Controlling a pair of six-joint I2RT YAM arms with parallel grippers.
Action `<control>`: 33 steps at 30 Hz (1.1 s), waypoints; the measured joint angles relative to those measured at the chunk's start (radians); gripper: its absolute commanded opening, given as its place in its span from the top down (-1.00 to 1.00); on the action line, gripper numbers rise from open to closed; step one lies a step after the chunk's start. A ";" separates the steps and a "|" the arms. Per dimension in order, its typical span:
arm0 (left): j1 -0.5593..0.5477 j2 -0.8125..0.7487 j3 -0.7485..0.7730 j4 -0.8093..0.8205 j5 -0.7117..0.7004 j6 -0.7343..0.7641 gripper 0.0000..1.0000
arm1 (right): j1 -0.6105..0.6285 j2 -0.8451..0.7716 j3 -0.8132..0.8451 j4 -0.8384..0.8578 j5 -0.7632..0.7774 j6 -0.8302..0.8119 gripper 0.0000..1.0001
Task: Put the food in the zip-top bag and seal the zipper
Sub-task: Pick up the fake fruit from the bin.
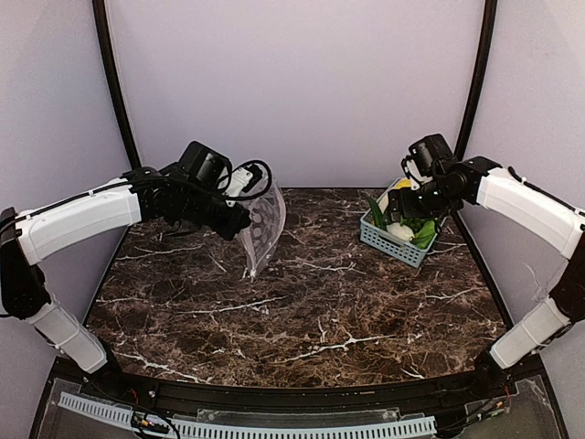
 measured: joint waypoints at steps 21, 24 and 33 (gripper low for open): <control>0.000 0.042 0.000 0.002 0.158 -0.053 0.99 | -0.187 0.371 0.179 0.053 0.220 -0.227 -0.39; 0.000 0.042 0.000 0.002 0.168 -0.056 0.99 | -0.187 0.393 0.179 0.078 0.244 -0.243 -0.37; 0.000 0.058 0.000 0.002 0.187 -0.061 0.99 | -0.187 0.394 0.193 0.130 0.279 -0.267 -0.44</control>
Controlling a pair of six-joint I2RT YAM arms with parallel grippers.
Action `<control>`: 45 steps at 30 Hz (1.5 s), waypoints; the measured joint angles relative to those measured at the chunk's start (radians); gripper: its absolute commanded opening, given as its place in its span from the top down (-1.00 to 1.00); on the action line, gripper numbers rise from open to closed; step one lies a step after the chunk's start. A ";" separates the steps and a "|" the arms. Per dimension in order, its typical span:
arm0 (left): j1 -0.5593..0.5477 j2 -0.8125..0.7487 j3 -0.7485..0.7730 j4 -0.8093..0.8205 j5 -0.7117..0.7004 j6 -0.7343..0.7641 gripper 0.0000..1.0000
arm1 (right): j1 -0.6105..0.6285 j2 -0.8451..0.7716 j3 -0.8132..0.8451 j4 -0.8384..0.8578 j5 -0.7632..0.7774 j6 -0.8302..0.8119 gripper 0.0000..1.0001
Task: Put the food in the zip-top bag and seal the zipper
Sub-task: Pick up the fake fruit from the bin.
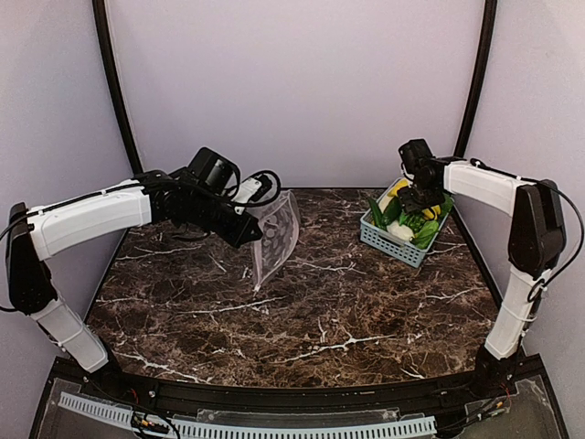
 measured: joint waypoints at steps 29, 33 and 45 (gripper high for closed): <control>0.000 0.019 0.000 -0.001 0.021 -0.007 0.99 | 0.000 0.067 0.006 0.163 0.134 -0.154 0.30; 0.000 0.021 0.000 -0.001 0.024 -0.007 0.99 | 0.000 0.067 -0.007 0.187 0.142 -0.163 0.37; 0.000 0.021 0.000 -0.001 0.027 -0.007 0.99 | 0.000 0.024 -0.043 0.199 0.135 -0.162 0.43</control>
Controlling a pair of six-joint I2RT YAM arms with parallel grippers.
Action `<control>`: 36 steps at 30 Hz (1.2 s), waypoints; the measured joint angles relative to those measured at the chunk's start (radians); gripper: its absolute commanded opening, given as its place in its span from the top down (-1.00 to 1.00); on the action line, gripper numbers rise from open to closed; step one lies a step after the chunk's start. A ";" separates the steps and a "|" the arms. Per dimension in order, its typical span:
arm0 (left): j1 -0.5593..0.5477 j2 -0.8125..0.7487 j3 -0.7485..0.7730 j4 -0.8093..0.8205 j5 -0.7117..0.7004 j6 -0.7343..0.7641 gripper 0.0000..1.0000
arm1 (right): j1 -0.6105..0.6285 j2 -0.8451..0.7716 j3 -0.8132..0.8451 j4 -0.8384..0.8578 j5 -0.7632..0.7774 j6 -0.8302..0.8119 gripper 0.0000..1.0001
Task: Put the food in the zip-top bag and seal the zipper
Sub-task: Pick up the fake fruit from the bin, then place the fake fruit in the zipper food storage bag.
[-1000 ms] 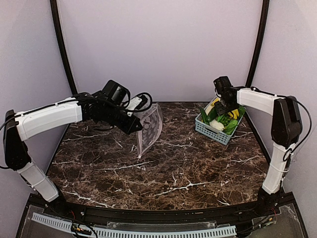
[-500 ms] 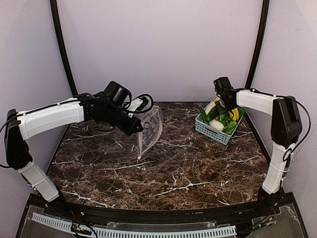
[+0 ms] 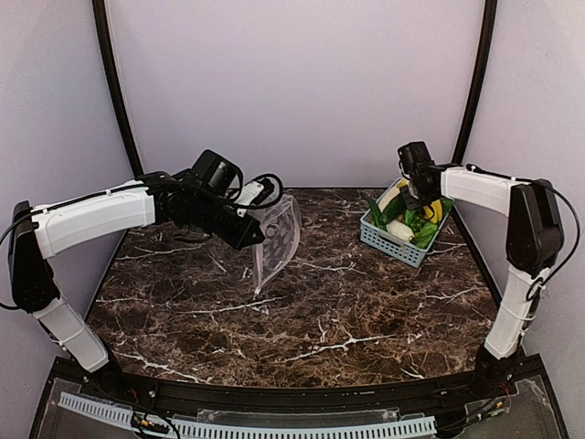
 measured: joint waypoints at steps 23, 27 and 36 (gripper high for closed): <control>0.000 -0.008 -0.040 0.064 0.064 -0.042 0.99 | 0.174 -0.570 -0.069 -0.242 -0.585 0.293 0.53; 0.000 -0.026 -0.063 0.095 0.080 -0.058 0.99 | 0.293 -0.607 -0.124 -0.248 -0.745 0.363 0.53; 0.000 -0.050 -0.079 0.137 0.098 -0.069 0.99 | 0.509 -0.625 -0.251 -0.151 -0.986 0.521 0.54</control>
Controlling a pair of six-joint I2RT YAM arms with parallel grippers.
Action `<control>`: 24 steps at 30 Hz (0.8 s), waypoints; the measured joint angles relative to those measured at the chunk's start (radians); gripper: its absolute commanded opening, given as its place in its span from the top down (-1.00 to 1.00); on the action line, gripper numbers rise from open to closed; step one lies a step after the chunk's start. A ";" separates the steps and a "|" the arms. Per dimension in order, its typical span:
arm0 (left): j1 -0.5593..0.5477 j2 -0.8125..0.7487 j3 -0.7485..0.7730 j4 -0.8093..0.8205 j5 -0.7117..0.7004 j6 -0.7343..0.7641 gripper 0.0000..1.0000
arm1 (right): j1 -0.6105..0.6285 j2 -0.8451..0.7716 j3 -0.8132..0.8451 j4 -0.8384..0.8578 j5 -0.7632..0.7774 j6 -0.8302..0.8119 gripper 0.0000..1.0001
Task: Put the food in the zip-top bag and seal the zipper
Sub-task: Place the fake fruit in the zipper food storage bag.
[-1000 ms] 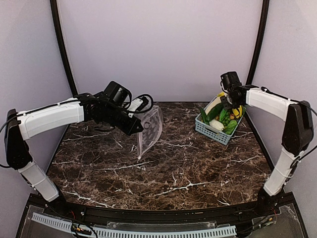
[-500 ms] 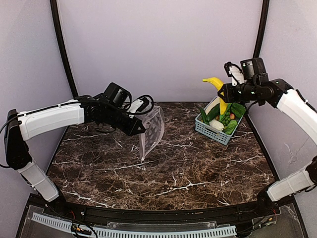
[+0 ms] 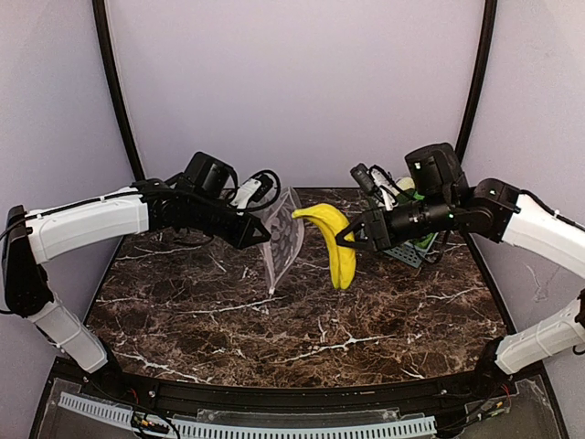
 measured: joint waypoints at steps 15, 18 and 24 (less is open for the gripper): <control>0.000 0.000 -0.019 0.046 0.118 -0.033 0.99 | 0.154 -0.005 -0.221 0.463 -0.012 0.221 0.57; 0.000 0.000 -0.019 0.054 0.154 -0.044 0.99 | 0.179 -0.002 -0.235 0.539 0.061 0.218 0.57; 0.001 0.000 -0.019 0.060 0.220 -0.074 0.99 | 0.235 -0.001 -0.237 0.644 0.208 0.148 0.57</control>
